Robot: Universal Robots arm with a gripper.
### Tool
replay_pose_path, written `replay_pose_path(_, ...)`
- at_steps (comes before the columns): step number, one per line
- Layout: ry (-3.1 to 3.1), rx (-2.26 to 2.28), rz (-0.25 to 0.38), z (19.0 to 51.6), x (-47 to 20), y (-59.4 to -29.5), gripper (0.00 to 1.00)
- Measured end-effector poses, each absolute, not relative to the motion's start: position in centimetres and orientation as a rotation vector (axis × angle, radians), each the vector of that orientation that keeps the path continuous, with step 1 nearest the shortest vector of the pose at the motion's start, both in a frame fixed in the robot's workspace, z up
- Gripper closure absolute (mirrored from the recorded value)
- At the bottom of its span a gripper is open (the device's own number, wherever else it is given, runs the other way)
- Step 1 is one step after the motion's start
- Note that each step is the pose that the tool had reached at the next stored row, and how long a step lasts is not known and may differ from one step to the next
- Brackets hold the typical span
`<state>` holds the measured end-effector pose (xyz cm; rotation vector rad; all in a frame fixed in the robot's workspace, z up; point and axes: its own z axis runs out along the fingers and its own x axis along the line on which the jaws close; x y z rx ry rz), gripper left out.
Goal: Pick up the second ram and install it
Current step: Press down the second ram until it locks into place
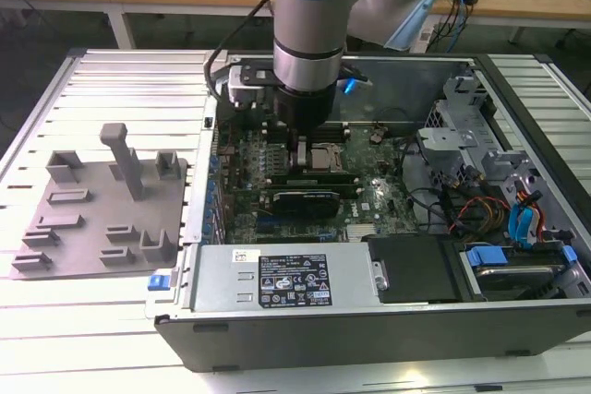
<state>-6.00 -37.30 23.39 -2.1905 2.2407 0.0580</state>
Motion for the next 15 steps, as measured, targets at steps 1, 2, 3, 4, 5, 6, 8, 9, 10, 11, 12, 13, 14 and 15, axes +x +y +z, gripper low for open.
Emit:
replay_pose_path(1,2.243,-2.192,0.063,23.4,-5.5,-37.3,0.92)
replay_pose_path(2,2.247,-2.196,0.072,23.4,-4.5,-37.3,0.92)
replay_pose_path(3,2.25,-2.199,0.079,23.4,-3.6,-37.3,0.92)
replay_pose_path(4,2.251,-2.2,0.08,23.6,-3.4,-37.3,0.92)
replay_pose_path(5,2.251,-2.199,0.08,24.2,-3.4,-37.3,0.92)
replay_pose_path(6,2.251,-2.199,0.08,24.8,-3.4,-37.3,0.92)
replay_pose_path(8,2.251,-2.2,0.08,26.6,-3.4,-37.3,0.92)
replay_pose_path(9,2.251,-2.199,0.08,27.2,-3.4,-37.3,0.92)
replay_pose_path(10,2.251,-2.199,0.08,28.0,-3.4,-37.3,0.92)
replay_pose_path(11,2.25,-2.199,0.081,28.5,-3.4,-37.3,0.92)
replay_pose_path(12,2.25,-2.199,0.082,28.4,-3.4,-37.3,0.92)
replay_pose_path(13,2.25,-2.199,0.082,28.5,-3.4,-37.3,0.92)
replay_pose_path(14,2.25,-2.199,0.082,28.5,-3.4,-37.3,0.92)
replay_pose_path(15,2.25,-2.199,0.082,28.5,-3.4,-37.3,0.92)
